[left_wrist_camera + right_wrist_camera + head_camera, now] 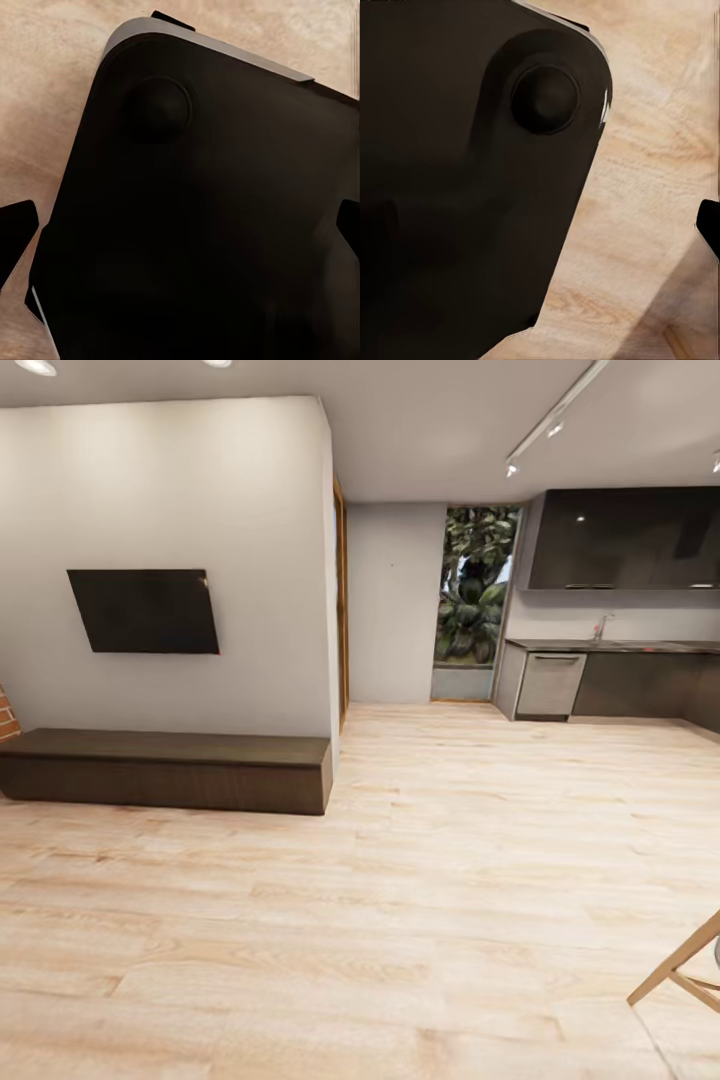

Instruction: In the kitchen, take the popcorn bag from the countertop, put it into the microwave, and heat it until the popcorn is cooked so the cooked popcorn ends up inside the bag.

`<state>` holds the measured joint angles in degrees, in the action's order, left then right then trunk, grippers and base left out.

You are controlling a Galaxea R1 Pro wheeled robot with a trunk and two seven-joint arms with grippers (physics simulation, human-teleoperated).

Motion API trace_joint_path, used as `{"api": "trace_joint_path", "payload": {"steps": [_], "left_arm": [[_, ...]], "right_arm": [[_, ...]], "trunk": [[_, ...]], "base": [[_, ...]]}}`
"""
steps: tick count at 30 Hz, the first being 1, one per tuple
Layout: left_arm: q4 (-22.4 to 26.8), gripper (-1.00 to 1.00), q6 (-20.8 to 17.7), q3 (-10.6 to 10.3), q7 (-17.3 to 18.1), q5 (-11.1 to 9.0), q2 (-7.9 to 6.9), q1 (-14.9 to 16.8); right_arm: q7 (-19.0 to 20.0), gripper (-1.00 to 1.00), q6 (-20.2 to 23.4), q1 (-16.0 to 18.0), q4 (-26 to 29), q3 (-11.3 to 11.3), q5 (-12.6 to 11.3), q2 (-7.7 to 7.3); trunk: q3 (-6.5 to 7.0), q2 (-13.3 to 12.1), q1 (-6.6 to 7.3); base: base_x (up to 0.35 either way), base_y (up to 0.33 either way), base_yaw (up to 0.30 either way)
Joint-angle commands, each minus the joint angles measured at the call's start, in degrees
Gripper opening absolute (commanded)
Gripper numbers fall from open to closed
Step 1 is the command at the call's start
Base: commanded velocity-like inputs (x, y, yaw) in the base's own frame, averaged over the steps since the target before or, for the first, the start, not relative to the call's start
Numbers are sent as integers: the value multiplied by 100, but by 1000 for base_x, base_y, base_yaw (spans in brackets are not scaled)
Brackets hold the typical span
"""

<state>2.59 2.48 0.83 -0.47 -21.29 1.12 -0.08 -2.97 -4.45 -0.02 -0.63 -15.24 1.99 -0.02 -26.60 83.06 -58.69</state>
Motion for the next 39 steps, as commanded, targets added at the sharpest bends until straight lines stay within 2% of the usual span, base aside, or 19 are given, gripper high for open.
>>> {"api": "trace_joint_path", "payload": {"steps": [1,35,39], "left_arm": [[4,100,9,1,-5,-23,2,-1],[2,100,-11,-52,-7,-5,85,-1],[-3,100,-11,-56,-13,55,89,-1]], "right_arm": [[-20,100,-19,2,-7,-16,16,-3],[-81,100,21,2,-7,12,6,10],[-80,100,40,2,-7,5,11,10]], "trunk": [[-4,2,-4],[-4,2,-4],[-4,2,-4]], "base": [[325,0,0],[325,20,0],[325,80,0]]}}
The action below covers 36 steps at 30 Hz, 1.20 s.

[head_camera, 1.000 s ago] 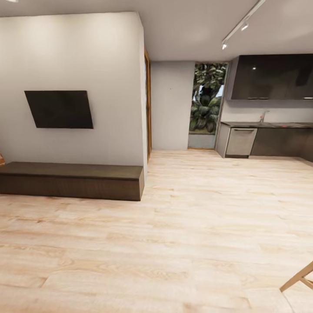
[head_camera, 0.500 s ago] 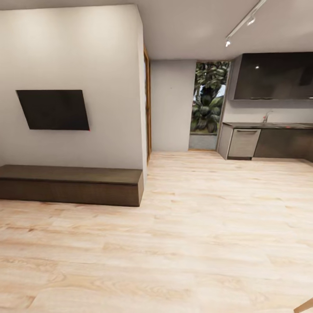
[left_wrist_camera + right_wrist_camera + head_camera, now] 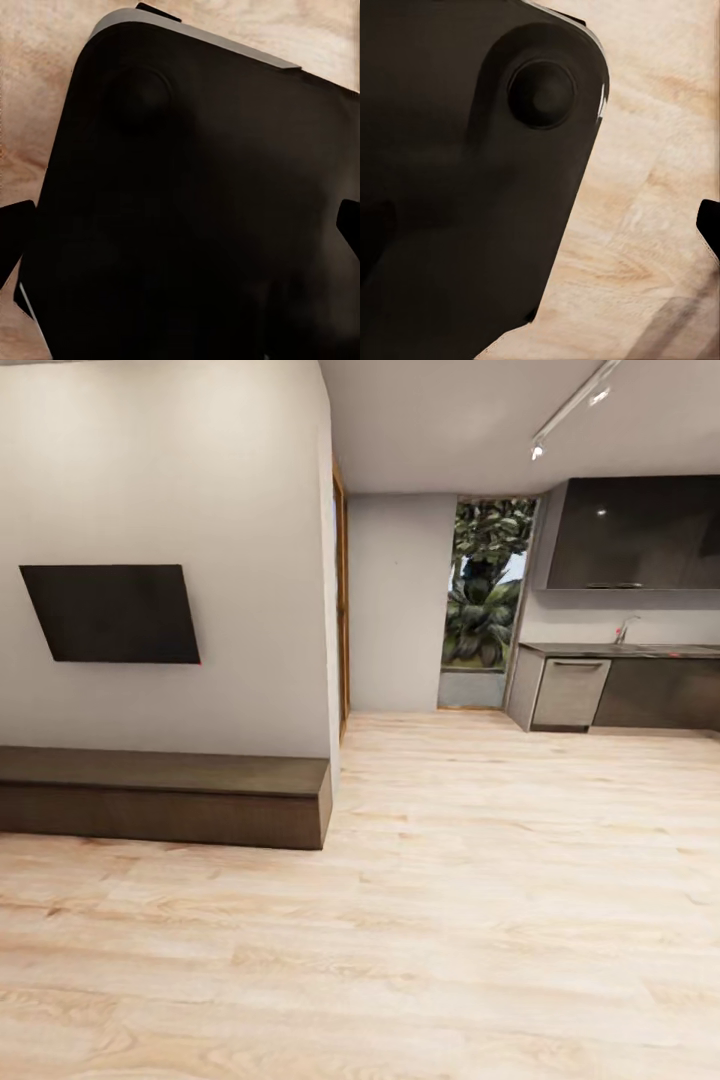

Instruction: In the kitchen, take the popcorn bag from the countertop, put it into the microwave, and heat it until the popcorn is cooked so the cooked popcorn ends up inside the bag.

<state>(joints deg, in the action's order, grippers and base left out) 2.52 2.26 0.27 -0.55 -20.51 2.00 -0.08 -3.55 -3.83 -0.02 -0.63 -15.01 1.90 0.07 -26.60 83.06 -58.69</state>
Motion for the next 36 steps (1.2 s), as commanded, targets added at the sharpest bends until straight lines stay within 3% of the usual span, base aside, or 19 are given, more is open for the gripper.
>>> {"api": "trace_joint_path", "payload": {"steps": [1,29,36], "left_arm": [[3,100,11,0,-6,-10,2,-1],[3,100,37,17,-7,12,2,-1],[3,100,46,17,-7,7,0,-1]], "right_arm": [[-18,100,-29,2,-7,-23,25,1],[35,100,-96,2,-11,-19,17,8],[38,100,-87,2,-16,-12,-13,11]], "trunk": [[-4,2,-4],[-4,2,-4],[2,2,-4]], "base": [[325,79,0],[325,16,0],[214,85,-210]]}}
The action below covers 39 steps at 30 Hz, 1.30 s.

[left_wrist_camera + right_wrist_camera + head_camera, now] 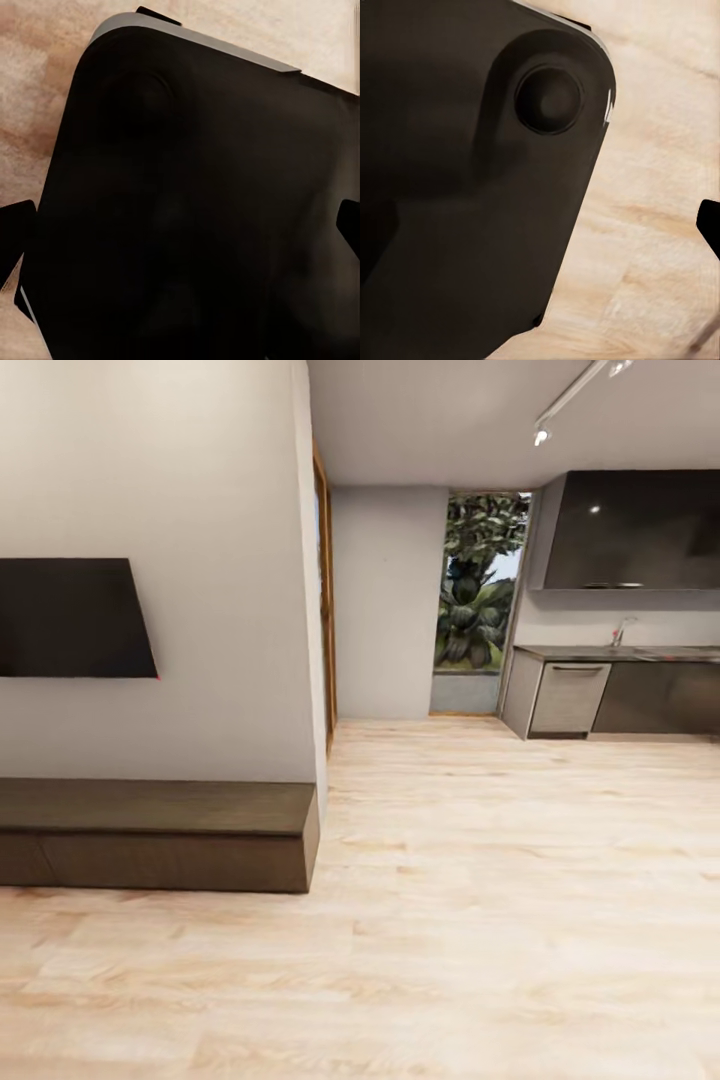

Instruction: In the kitchen, take the popcorn bag from the countertop, put it into the microwave, and heat it until the popcorn is cooked so the cooked popcorn ends up inside the bag.

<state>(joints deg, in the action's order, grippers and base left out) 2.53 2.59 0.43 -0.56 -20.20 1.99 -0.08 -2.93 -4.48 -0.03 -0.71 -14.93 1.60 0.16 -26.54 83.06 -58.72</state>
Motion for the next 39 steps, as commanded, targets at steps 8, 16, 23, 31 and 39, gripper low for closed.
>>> {"api": "trace_joint_path", "payload": {"steps": [8,16,23,31,39], "left_arm": [[2,100,15,5,-6,-33,2,-1],[2,100,14,27,-6,-68,3,-1],[9,100,14,22,1,-71,-5,-1],[11,100,14,10,3,-45,-6,-1],[-22,100,-39,-214,8,298,1,-1]], "right_arm": [[-21,100,-19,3,-8,-19,-443,-7],[-27,100,-22,3,-8,-19,-521,-8],[-33,100,-10,3,-8,-1,-539,-7],[-24,100,-18,3,-8,254,-1068,-44],[-32,100,-19,3,-8,262,-1092,-45]], "trunk": [[12,2,-1],[29,2,-1],[44,2,-1],[62,2,-1],[79,2,-1]], "base": [[9,5,-287],[0,0,-290],[0,0,-290],[0,0,-290],[0,0,-290]]}}
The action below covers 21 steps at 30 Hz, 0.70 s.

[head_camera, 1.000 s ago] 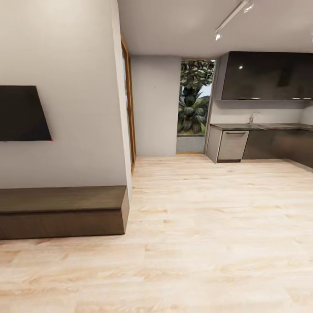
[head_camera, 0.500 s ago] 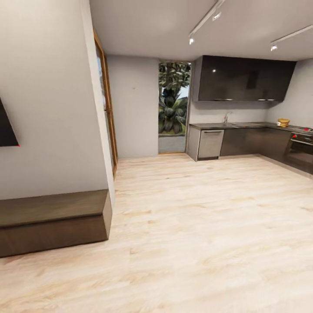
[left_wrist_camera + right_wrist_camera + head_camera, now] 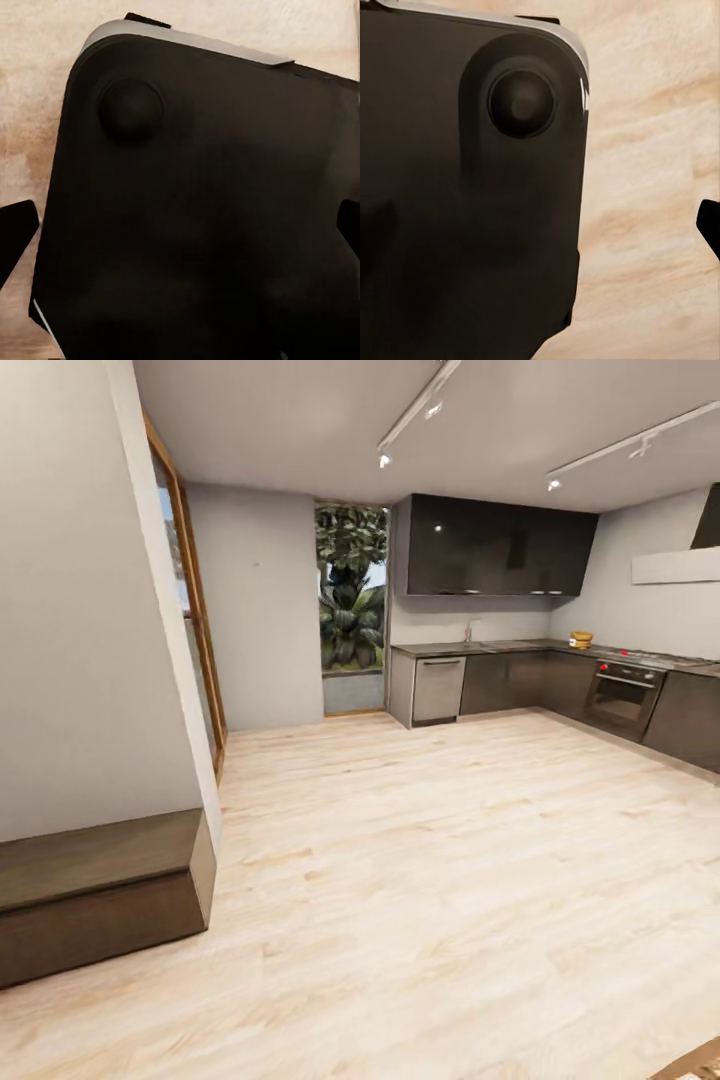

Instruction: In the kitchen, take the popcorn bag from the countertop, put it into the microwave, and heat it until the popcorn is cooked so the cooked popcorn ends up inside the bag.

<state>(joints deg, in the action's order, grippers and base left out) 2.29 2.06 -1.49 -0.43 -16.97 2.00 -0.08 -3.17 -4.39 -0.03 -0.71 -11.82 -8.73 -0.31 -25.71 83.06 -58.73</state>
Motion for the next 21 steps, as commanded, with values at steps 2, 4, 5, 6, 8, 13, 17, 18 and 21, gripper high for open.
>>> {"api": "trace_joint_path", "payload": {"steps": [2,4,5,6,8,13,17,18,21], "left_arm": [[-7,100,-7,-268,-8,363,-4,-1],[-9,100,-13,-364,-9,539,-6,-1],[-9,100,-10,-382,-9,570,-6,-1],[-9,100,-8,-393,-9,589,-6,-1],[-11,100,16,-405,-9,613,-6,-1],[-9,100,54,-391,-10,638,-6,-1],[-9,100,57,-380,-10,613,-6,-1],[-9,100,57,-376,-11,603,-6,-1],[-13,100,52,-350,-17,572,-6,-1]], "right_arm": [[-6,100,-27,3,-8,-49,-59,3],[-3,100,-25,3,-8,-49,-59,-2],[-3,100,-26,3,-8,-49,-59,0],[-3,100,-26,3,-8,-49,-59,-1],[-3,100,-27,3,-8,-49,-59,0],[-6,100,-34,3,-8,-49,-59,4],[-8,100,-36,3,-8,-49,-59,4],[-8,100,-38,3,-8,-49,-59,4],[-8,100,-42,3,-8,-53,-59,7]], "trunk": [[0,2,0],[5,2,0],[7,2,0],[9,2,0],[14,2,0],[25,2,0],[35,2,0],[37,2,0],[45,2,0]], "base": [[0,0,-290],[0,0,-290],[0,0,-290],[0,0,-290],[0,0,-290],[0,0,-290],[0,0,-290],[0,0,-290],[0,0,-290]]}}
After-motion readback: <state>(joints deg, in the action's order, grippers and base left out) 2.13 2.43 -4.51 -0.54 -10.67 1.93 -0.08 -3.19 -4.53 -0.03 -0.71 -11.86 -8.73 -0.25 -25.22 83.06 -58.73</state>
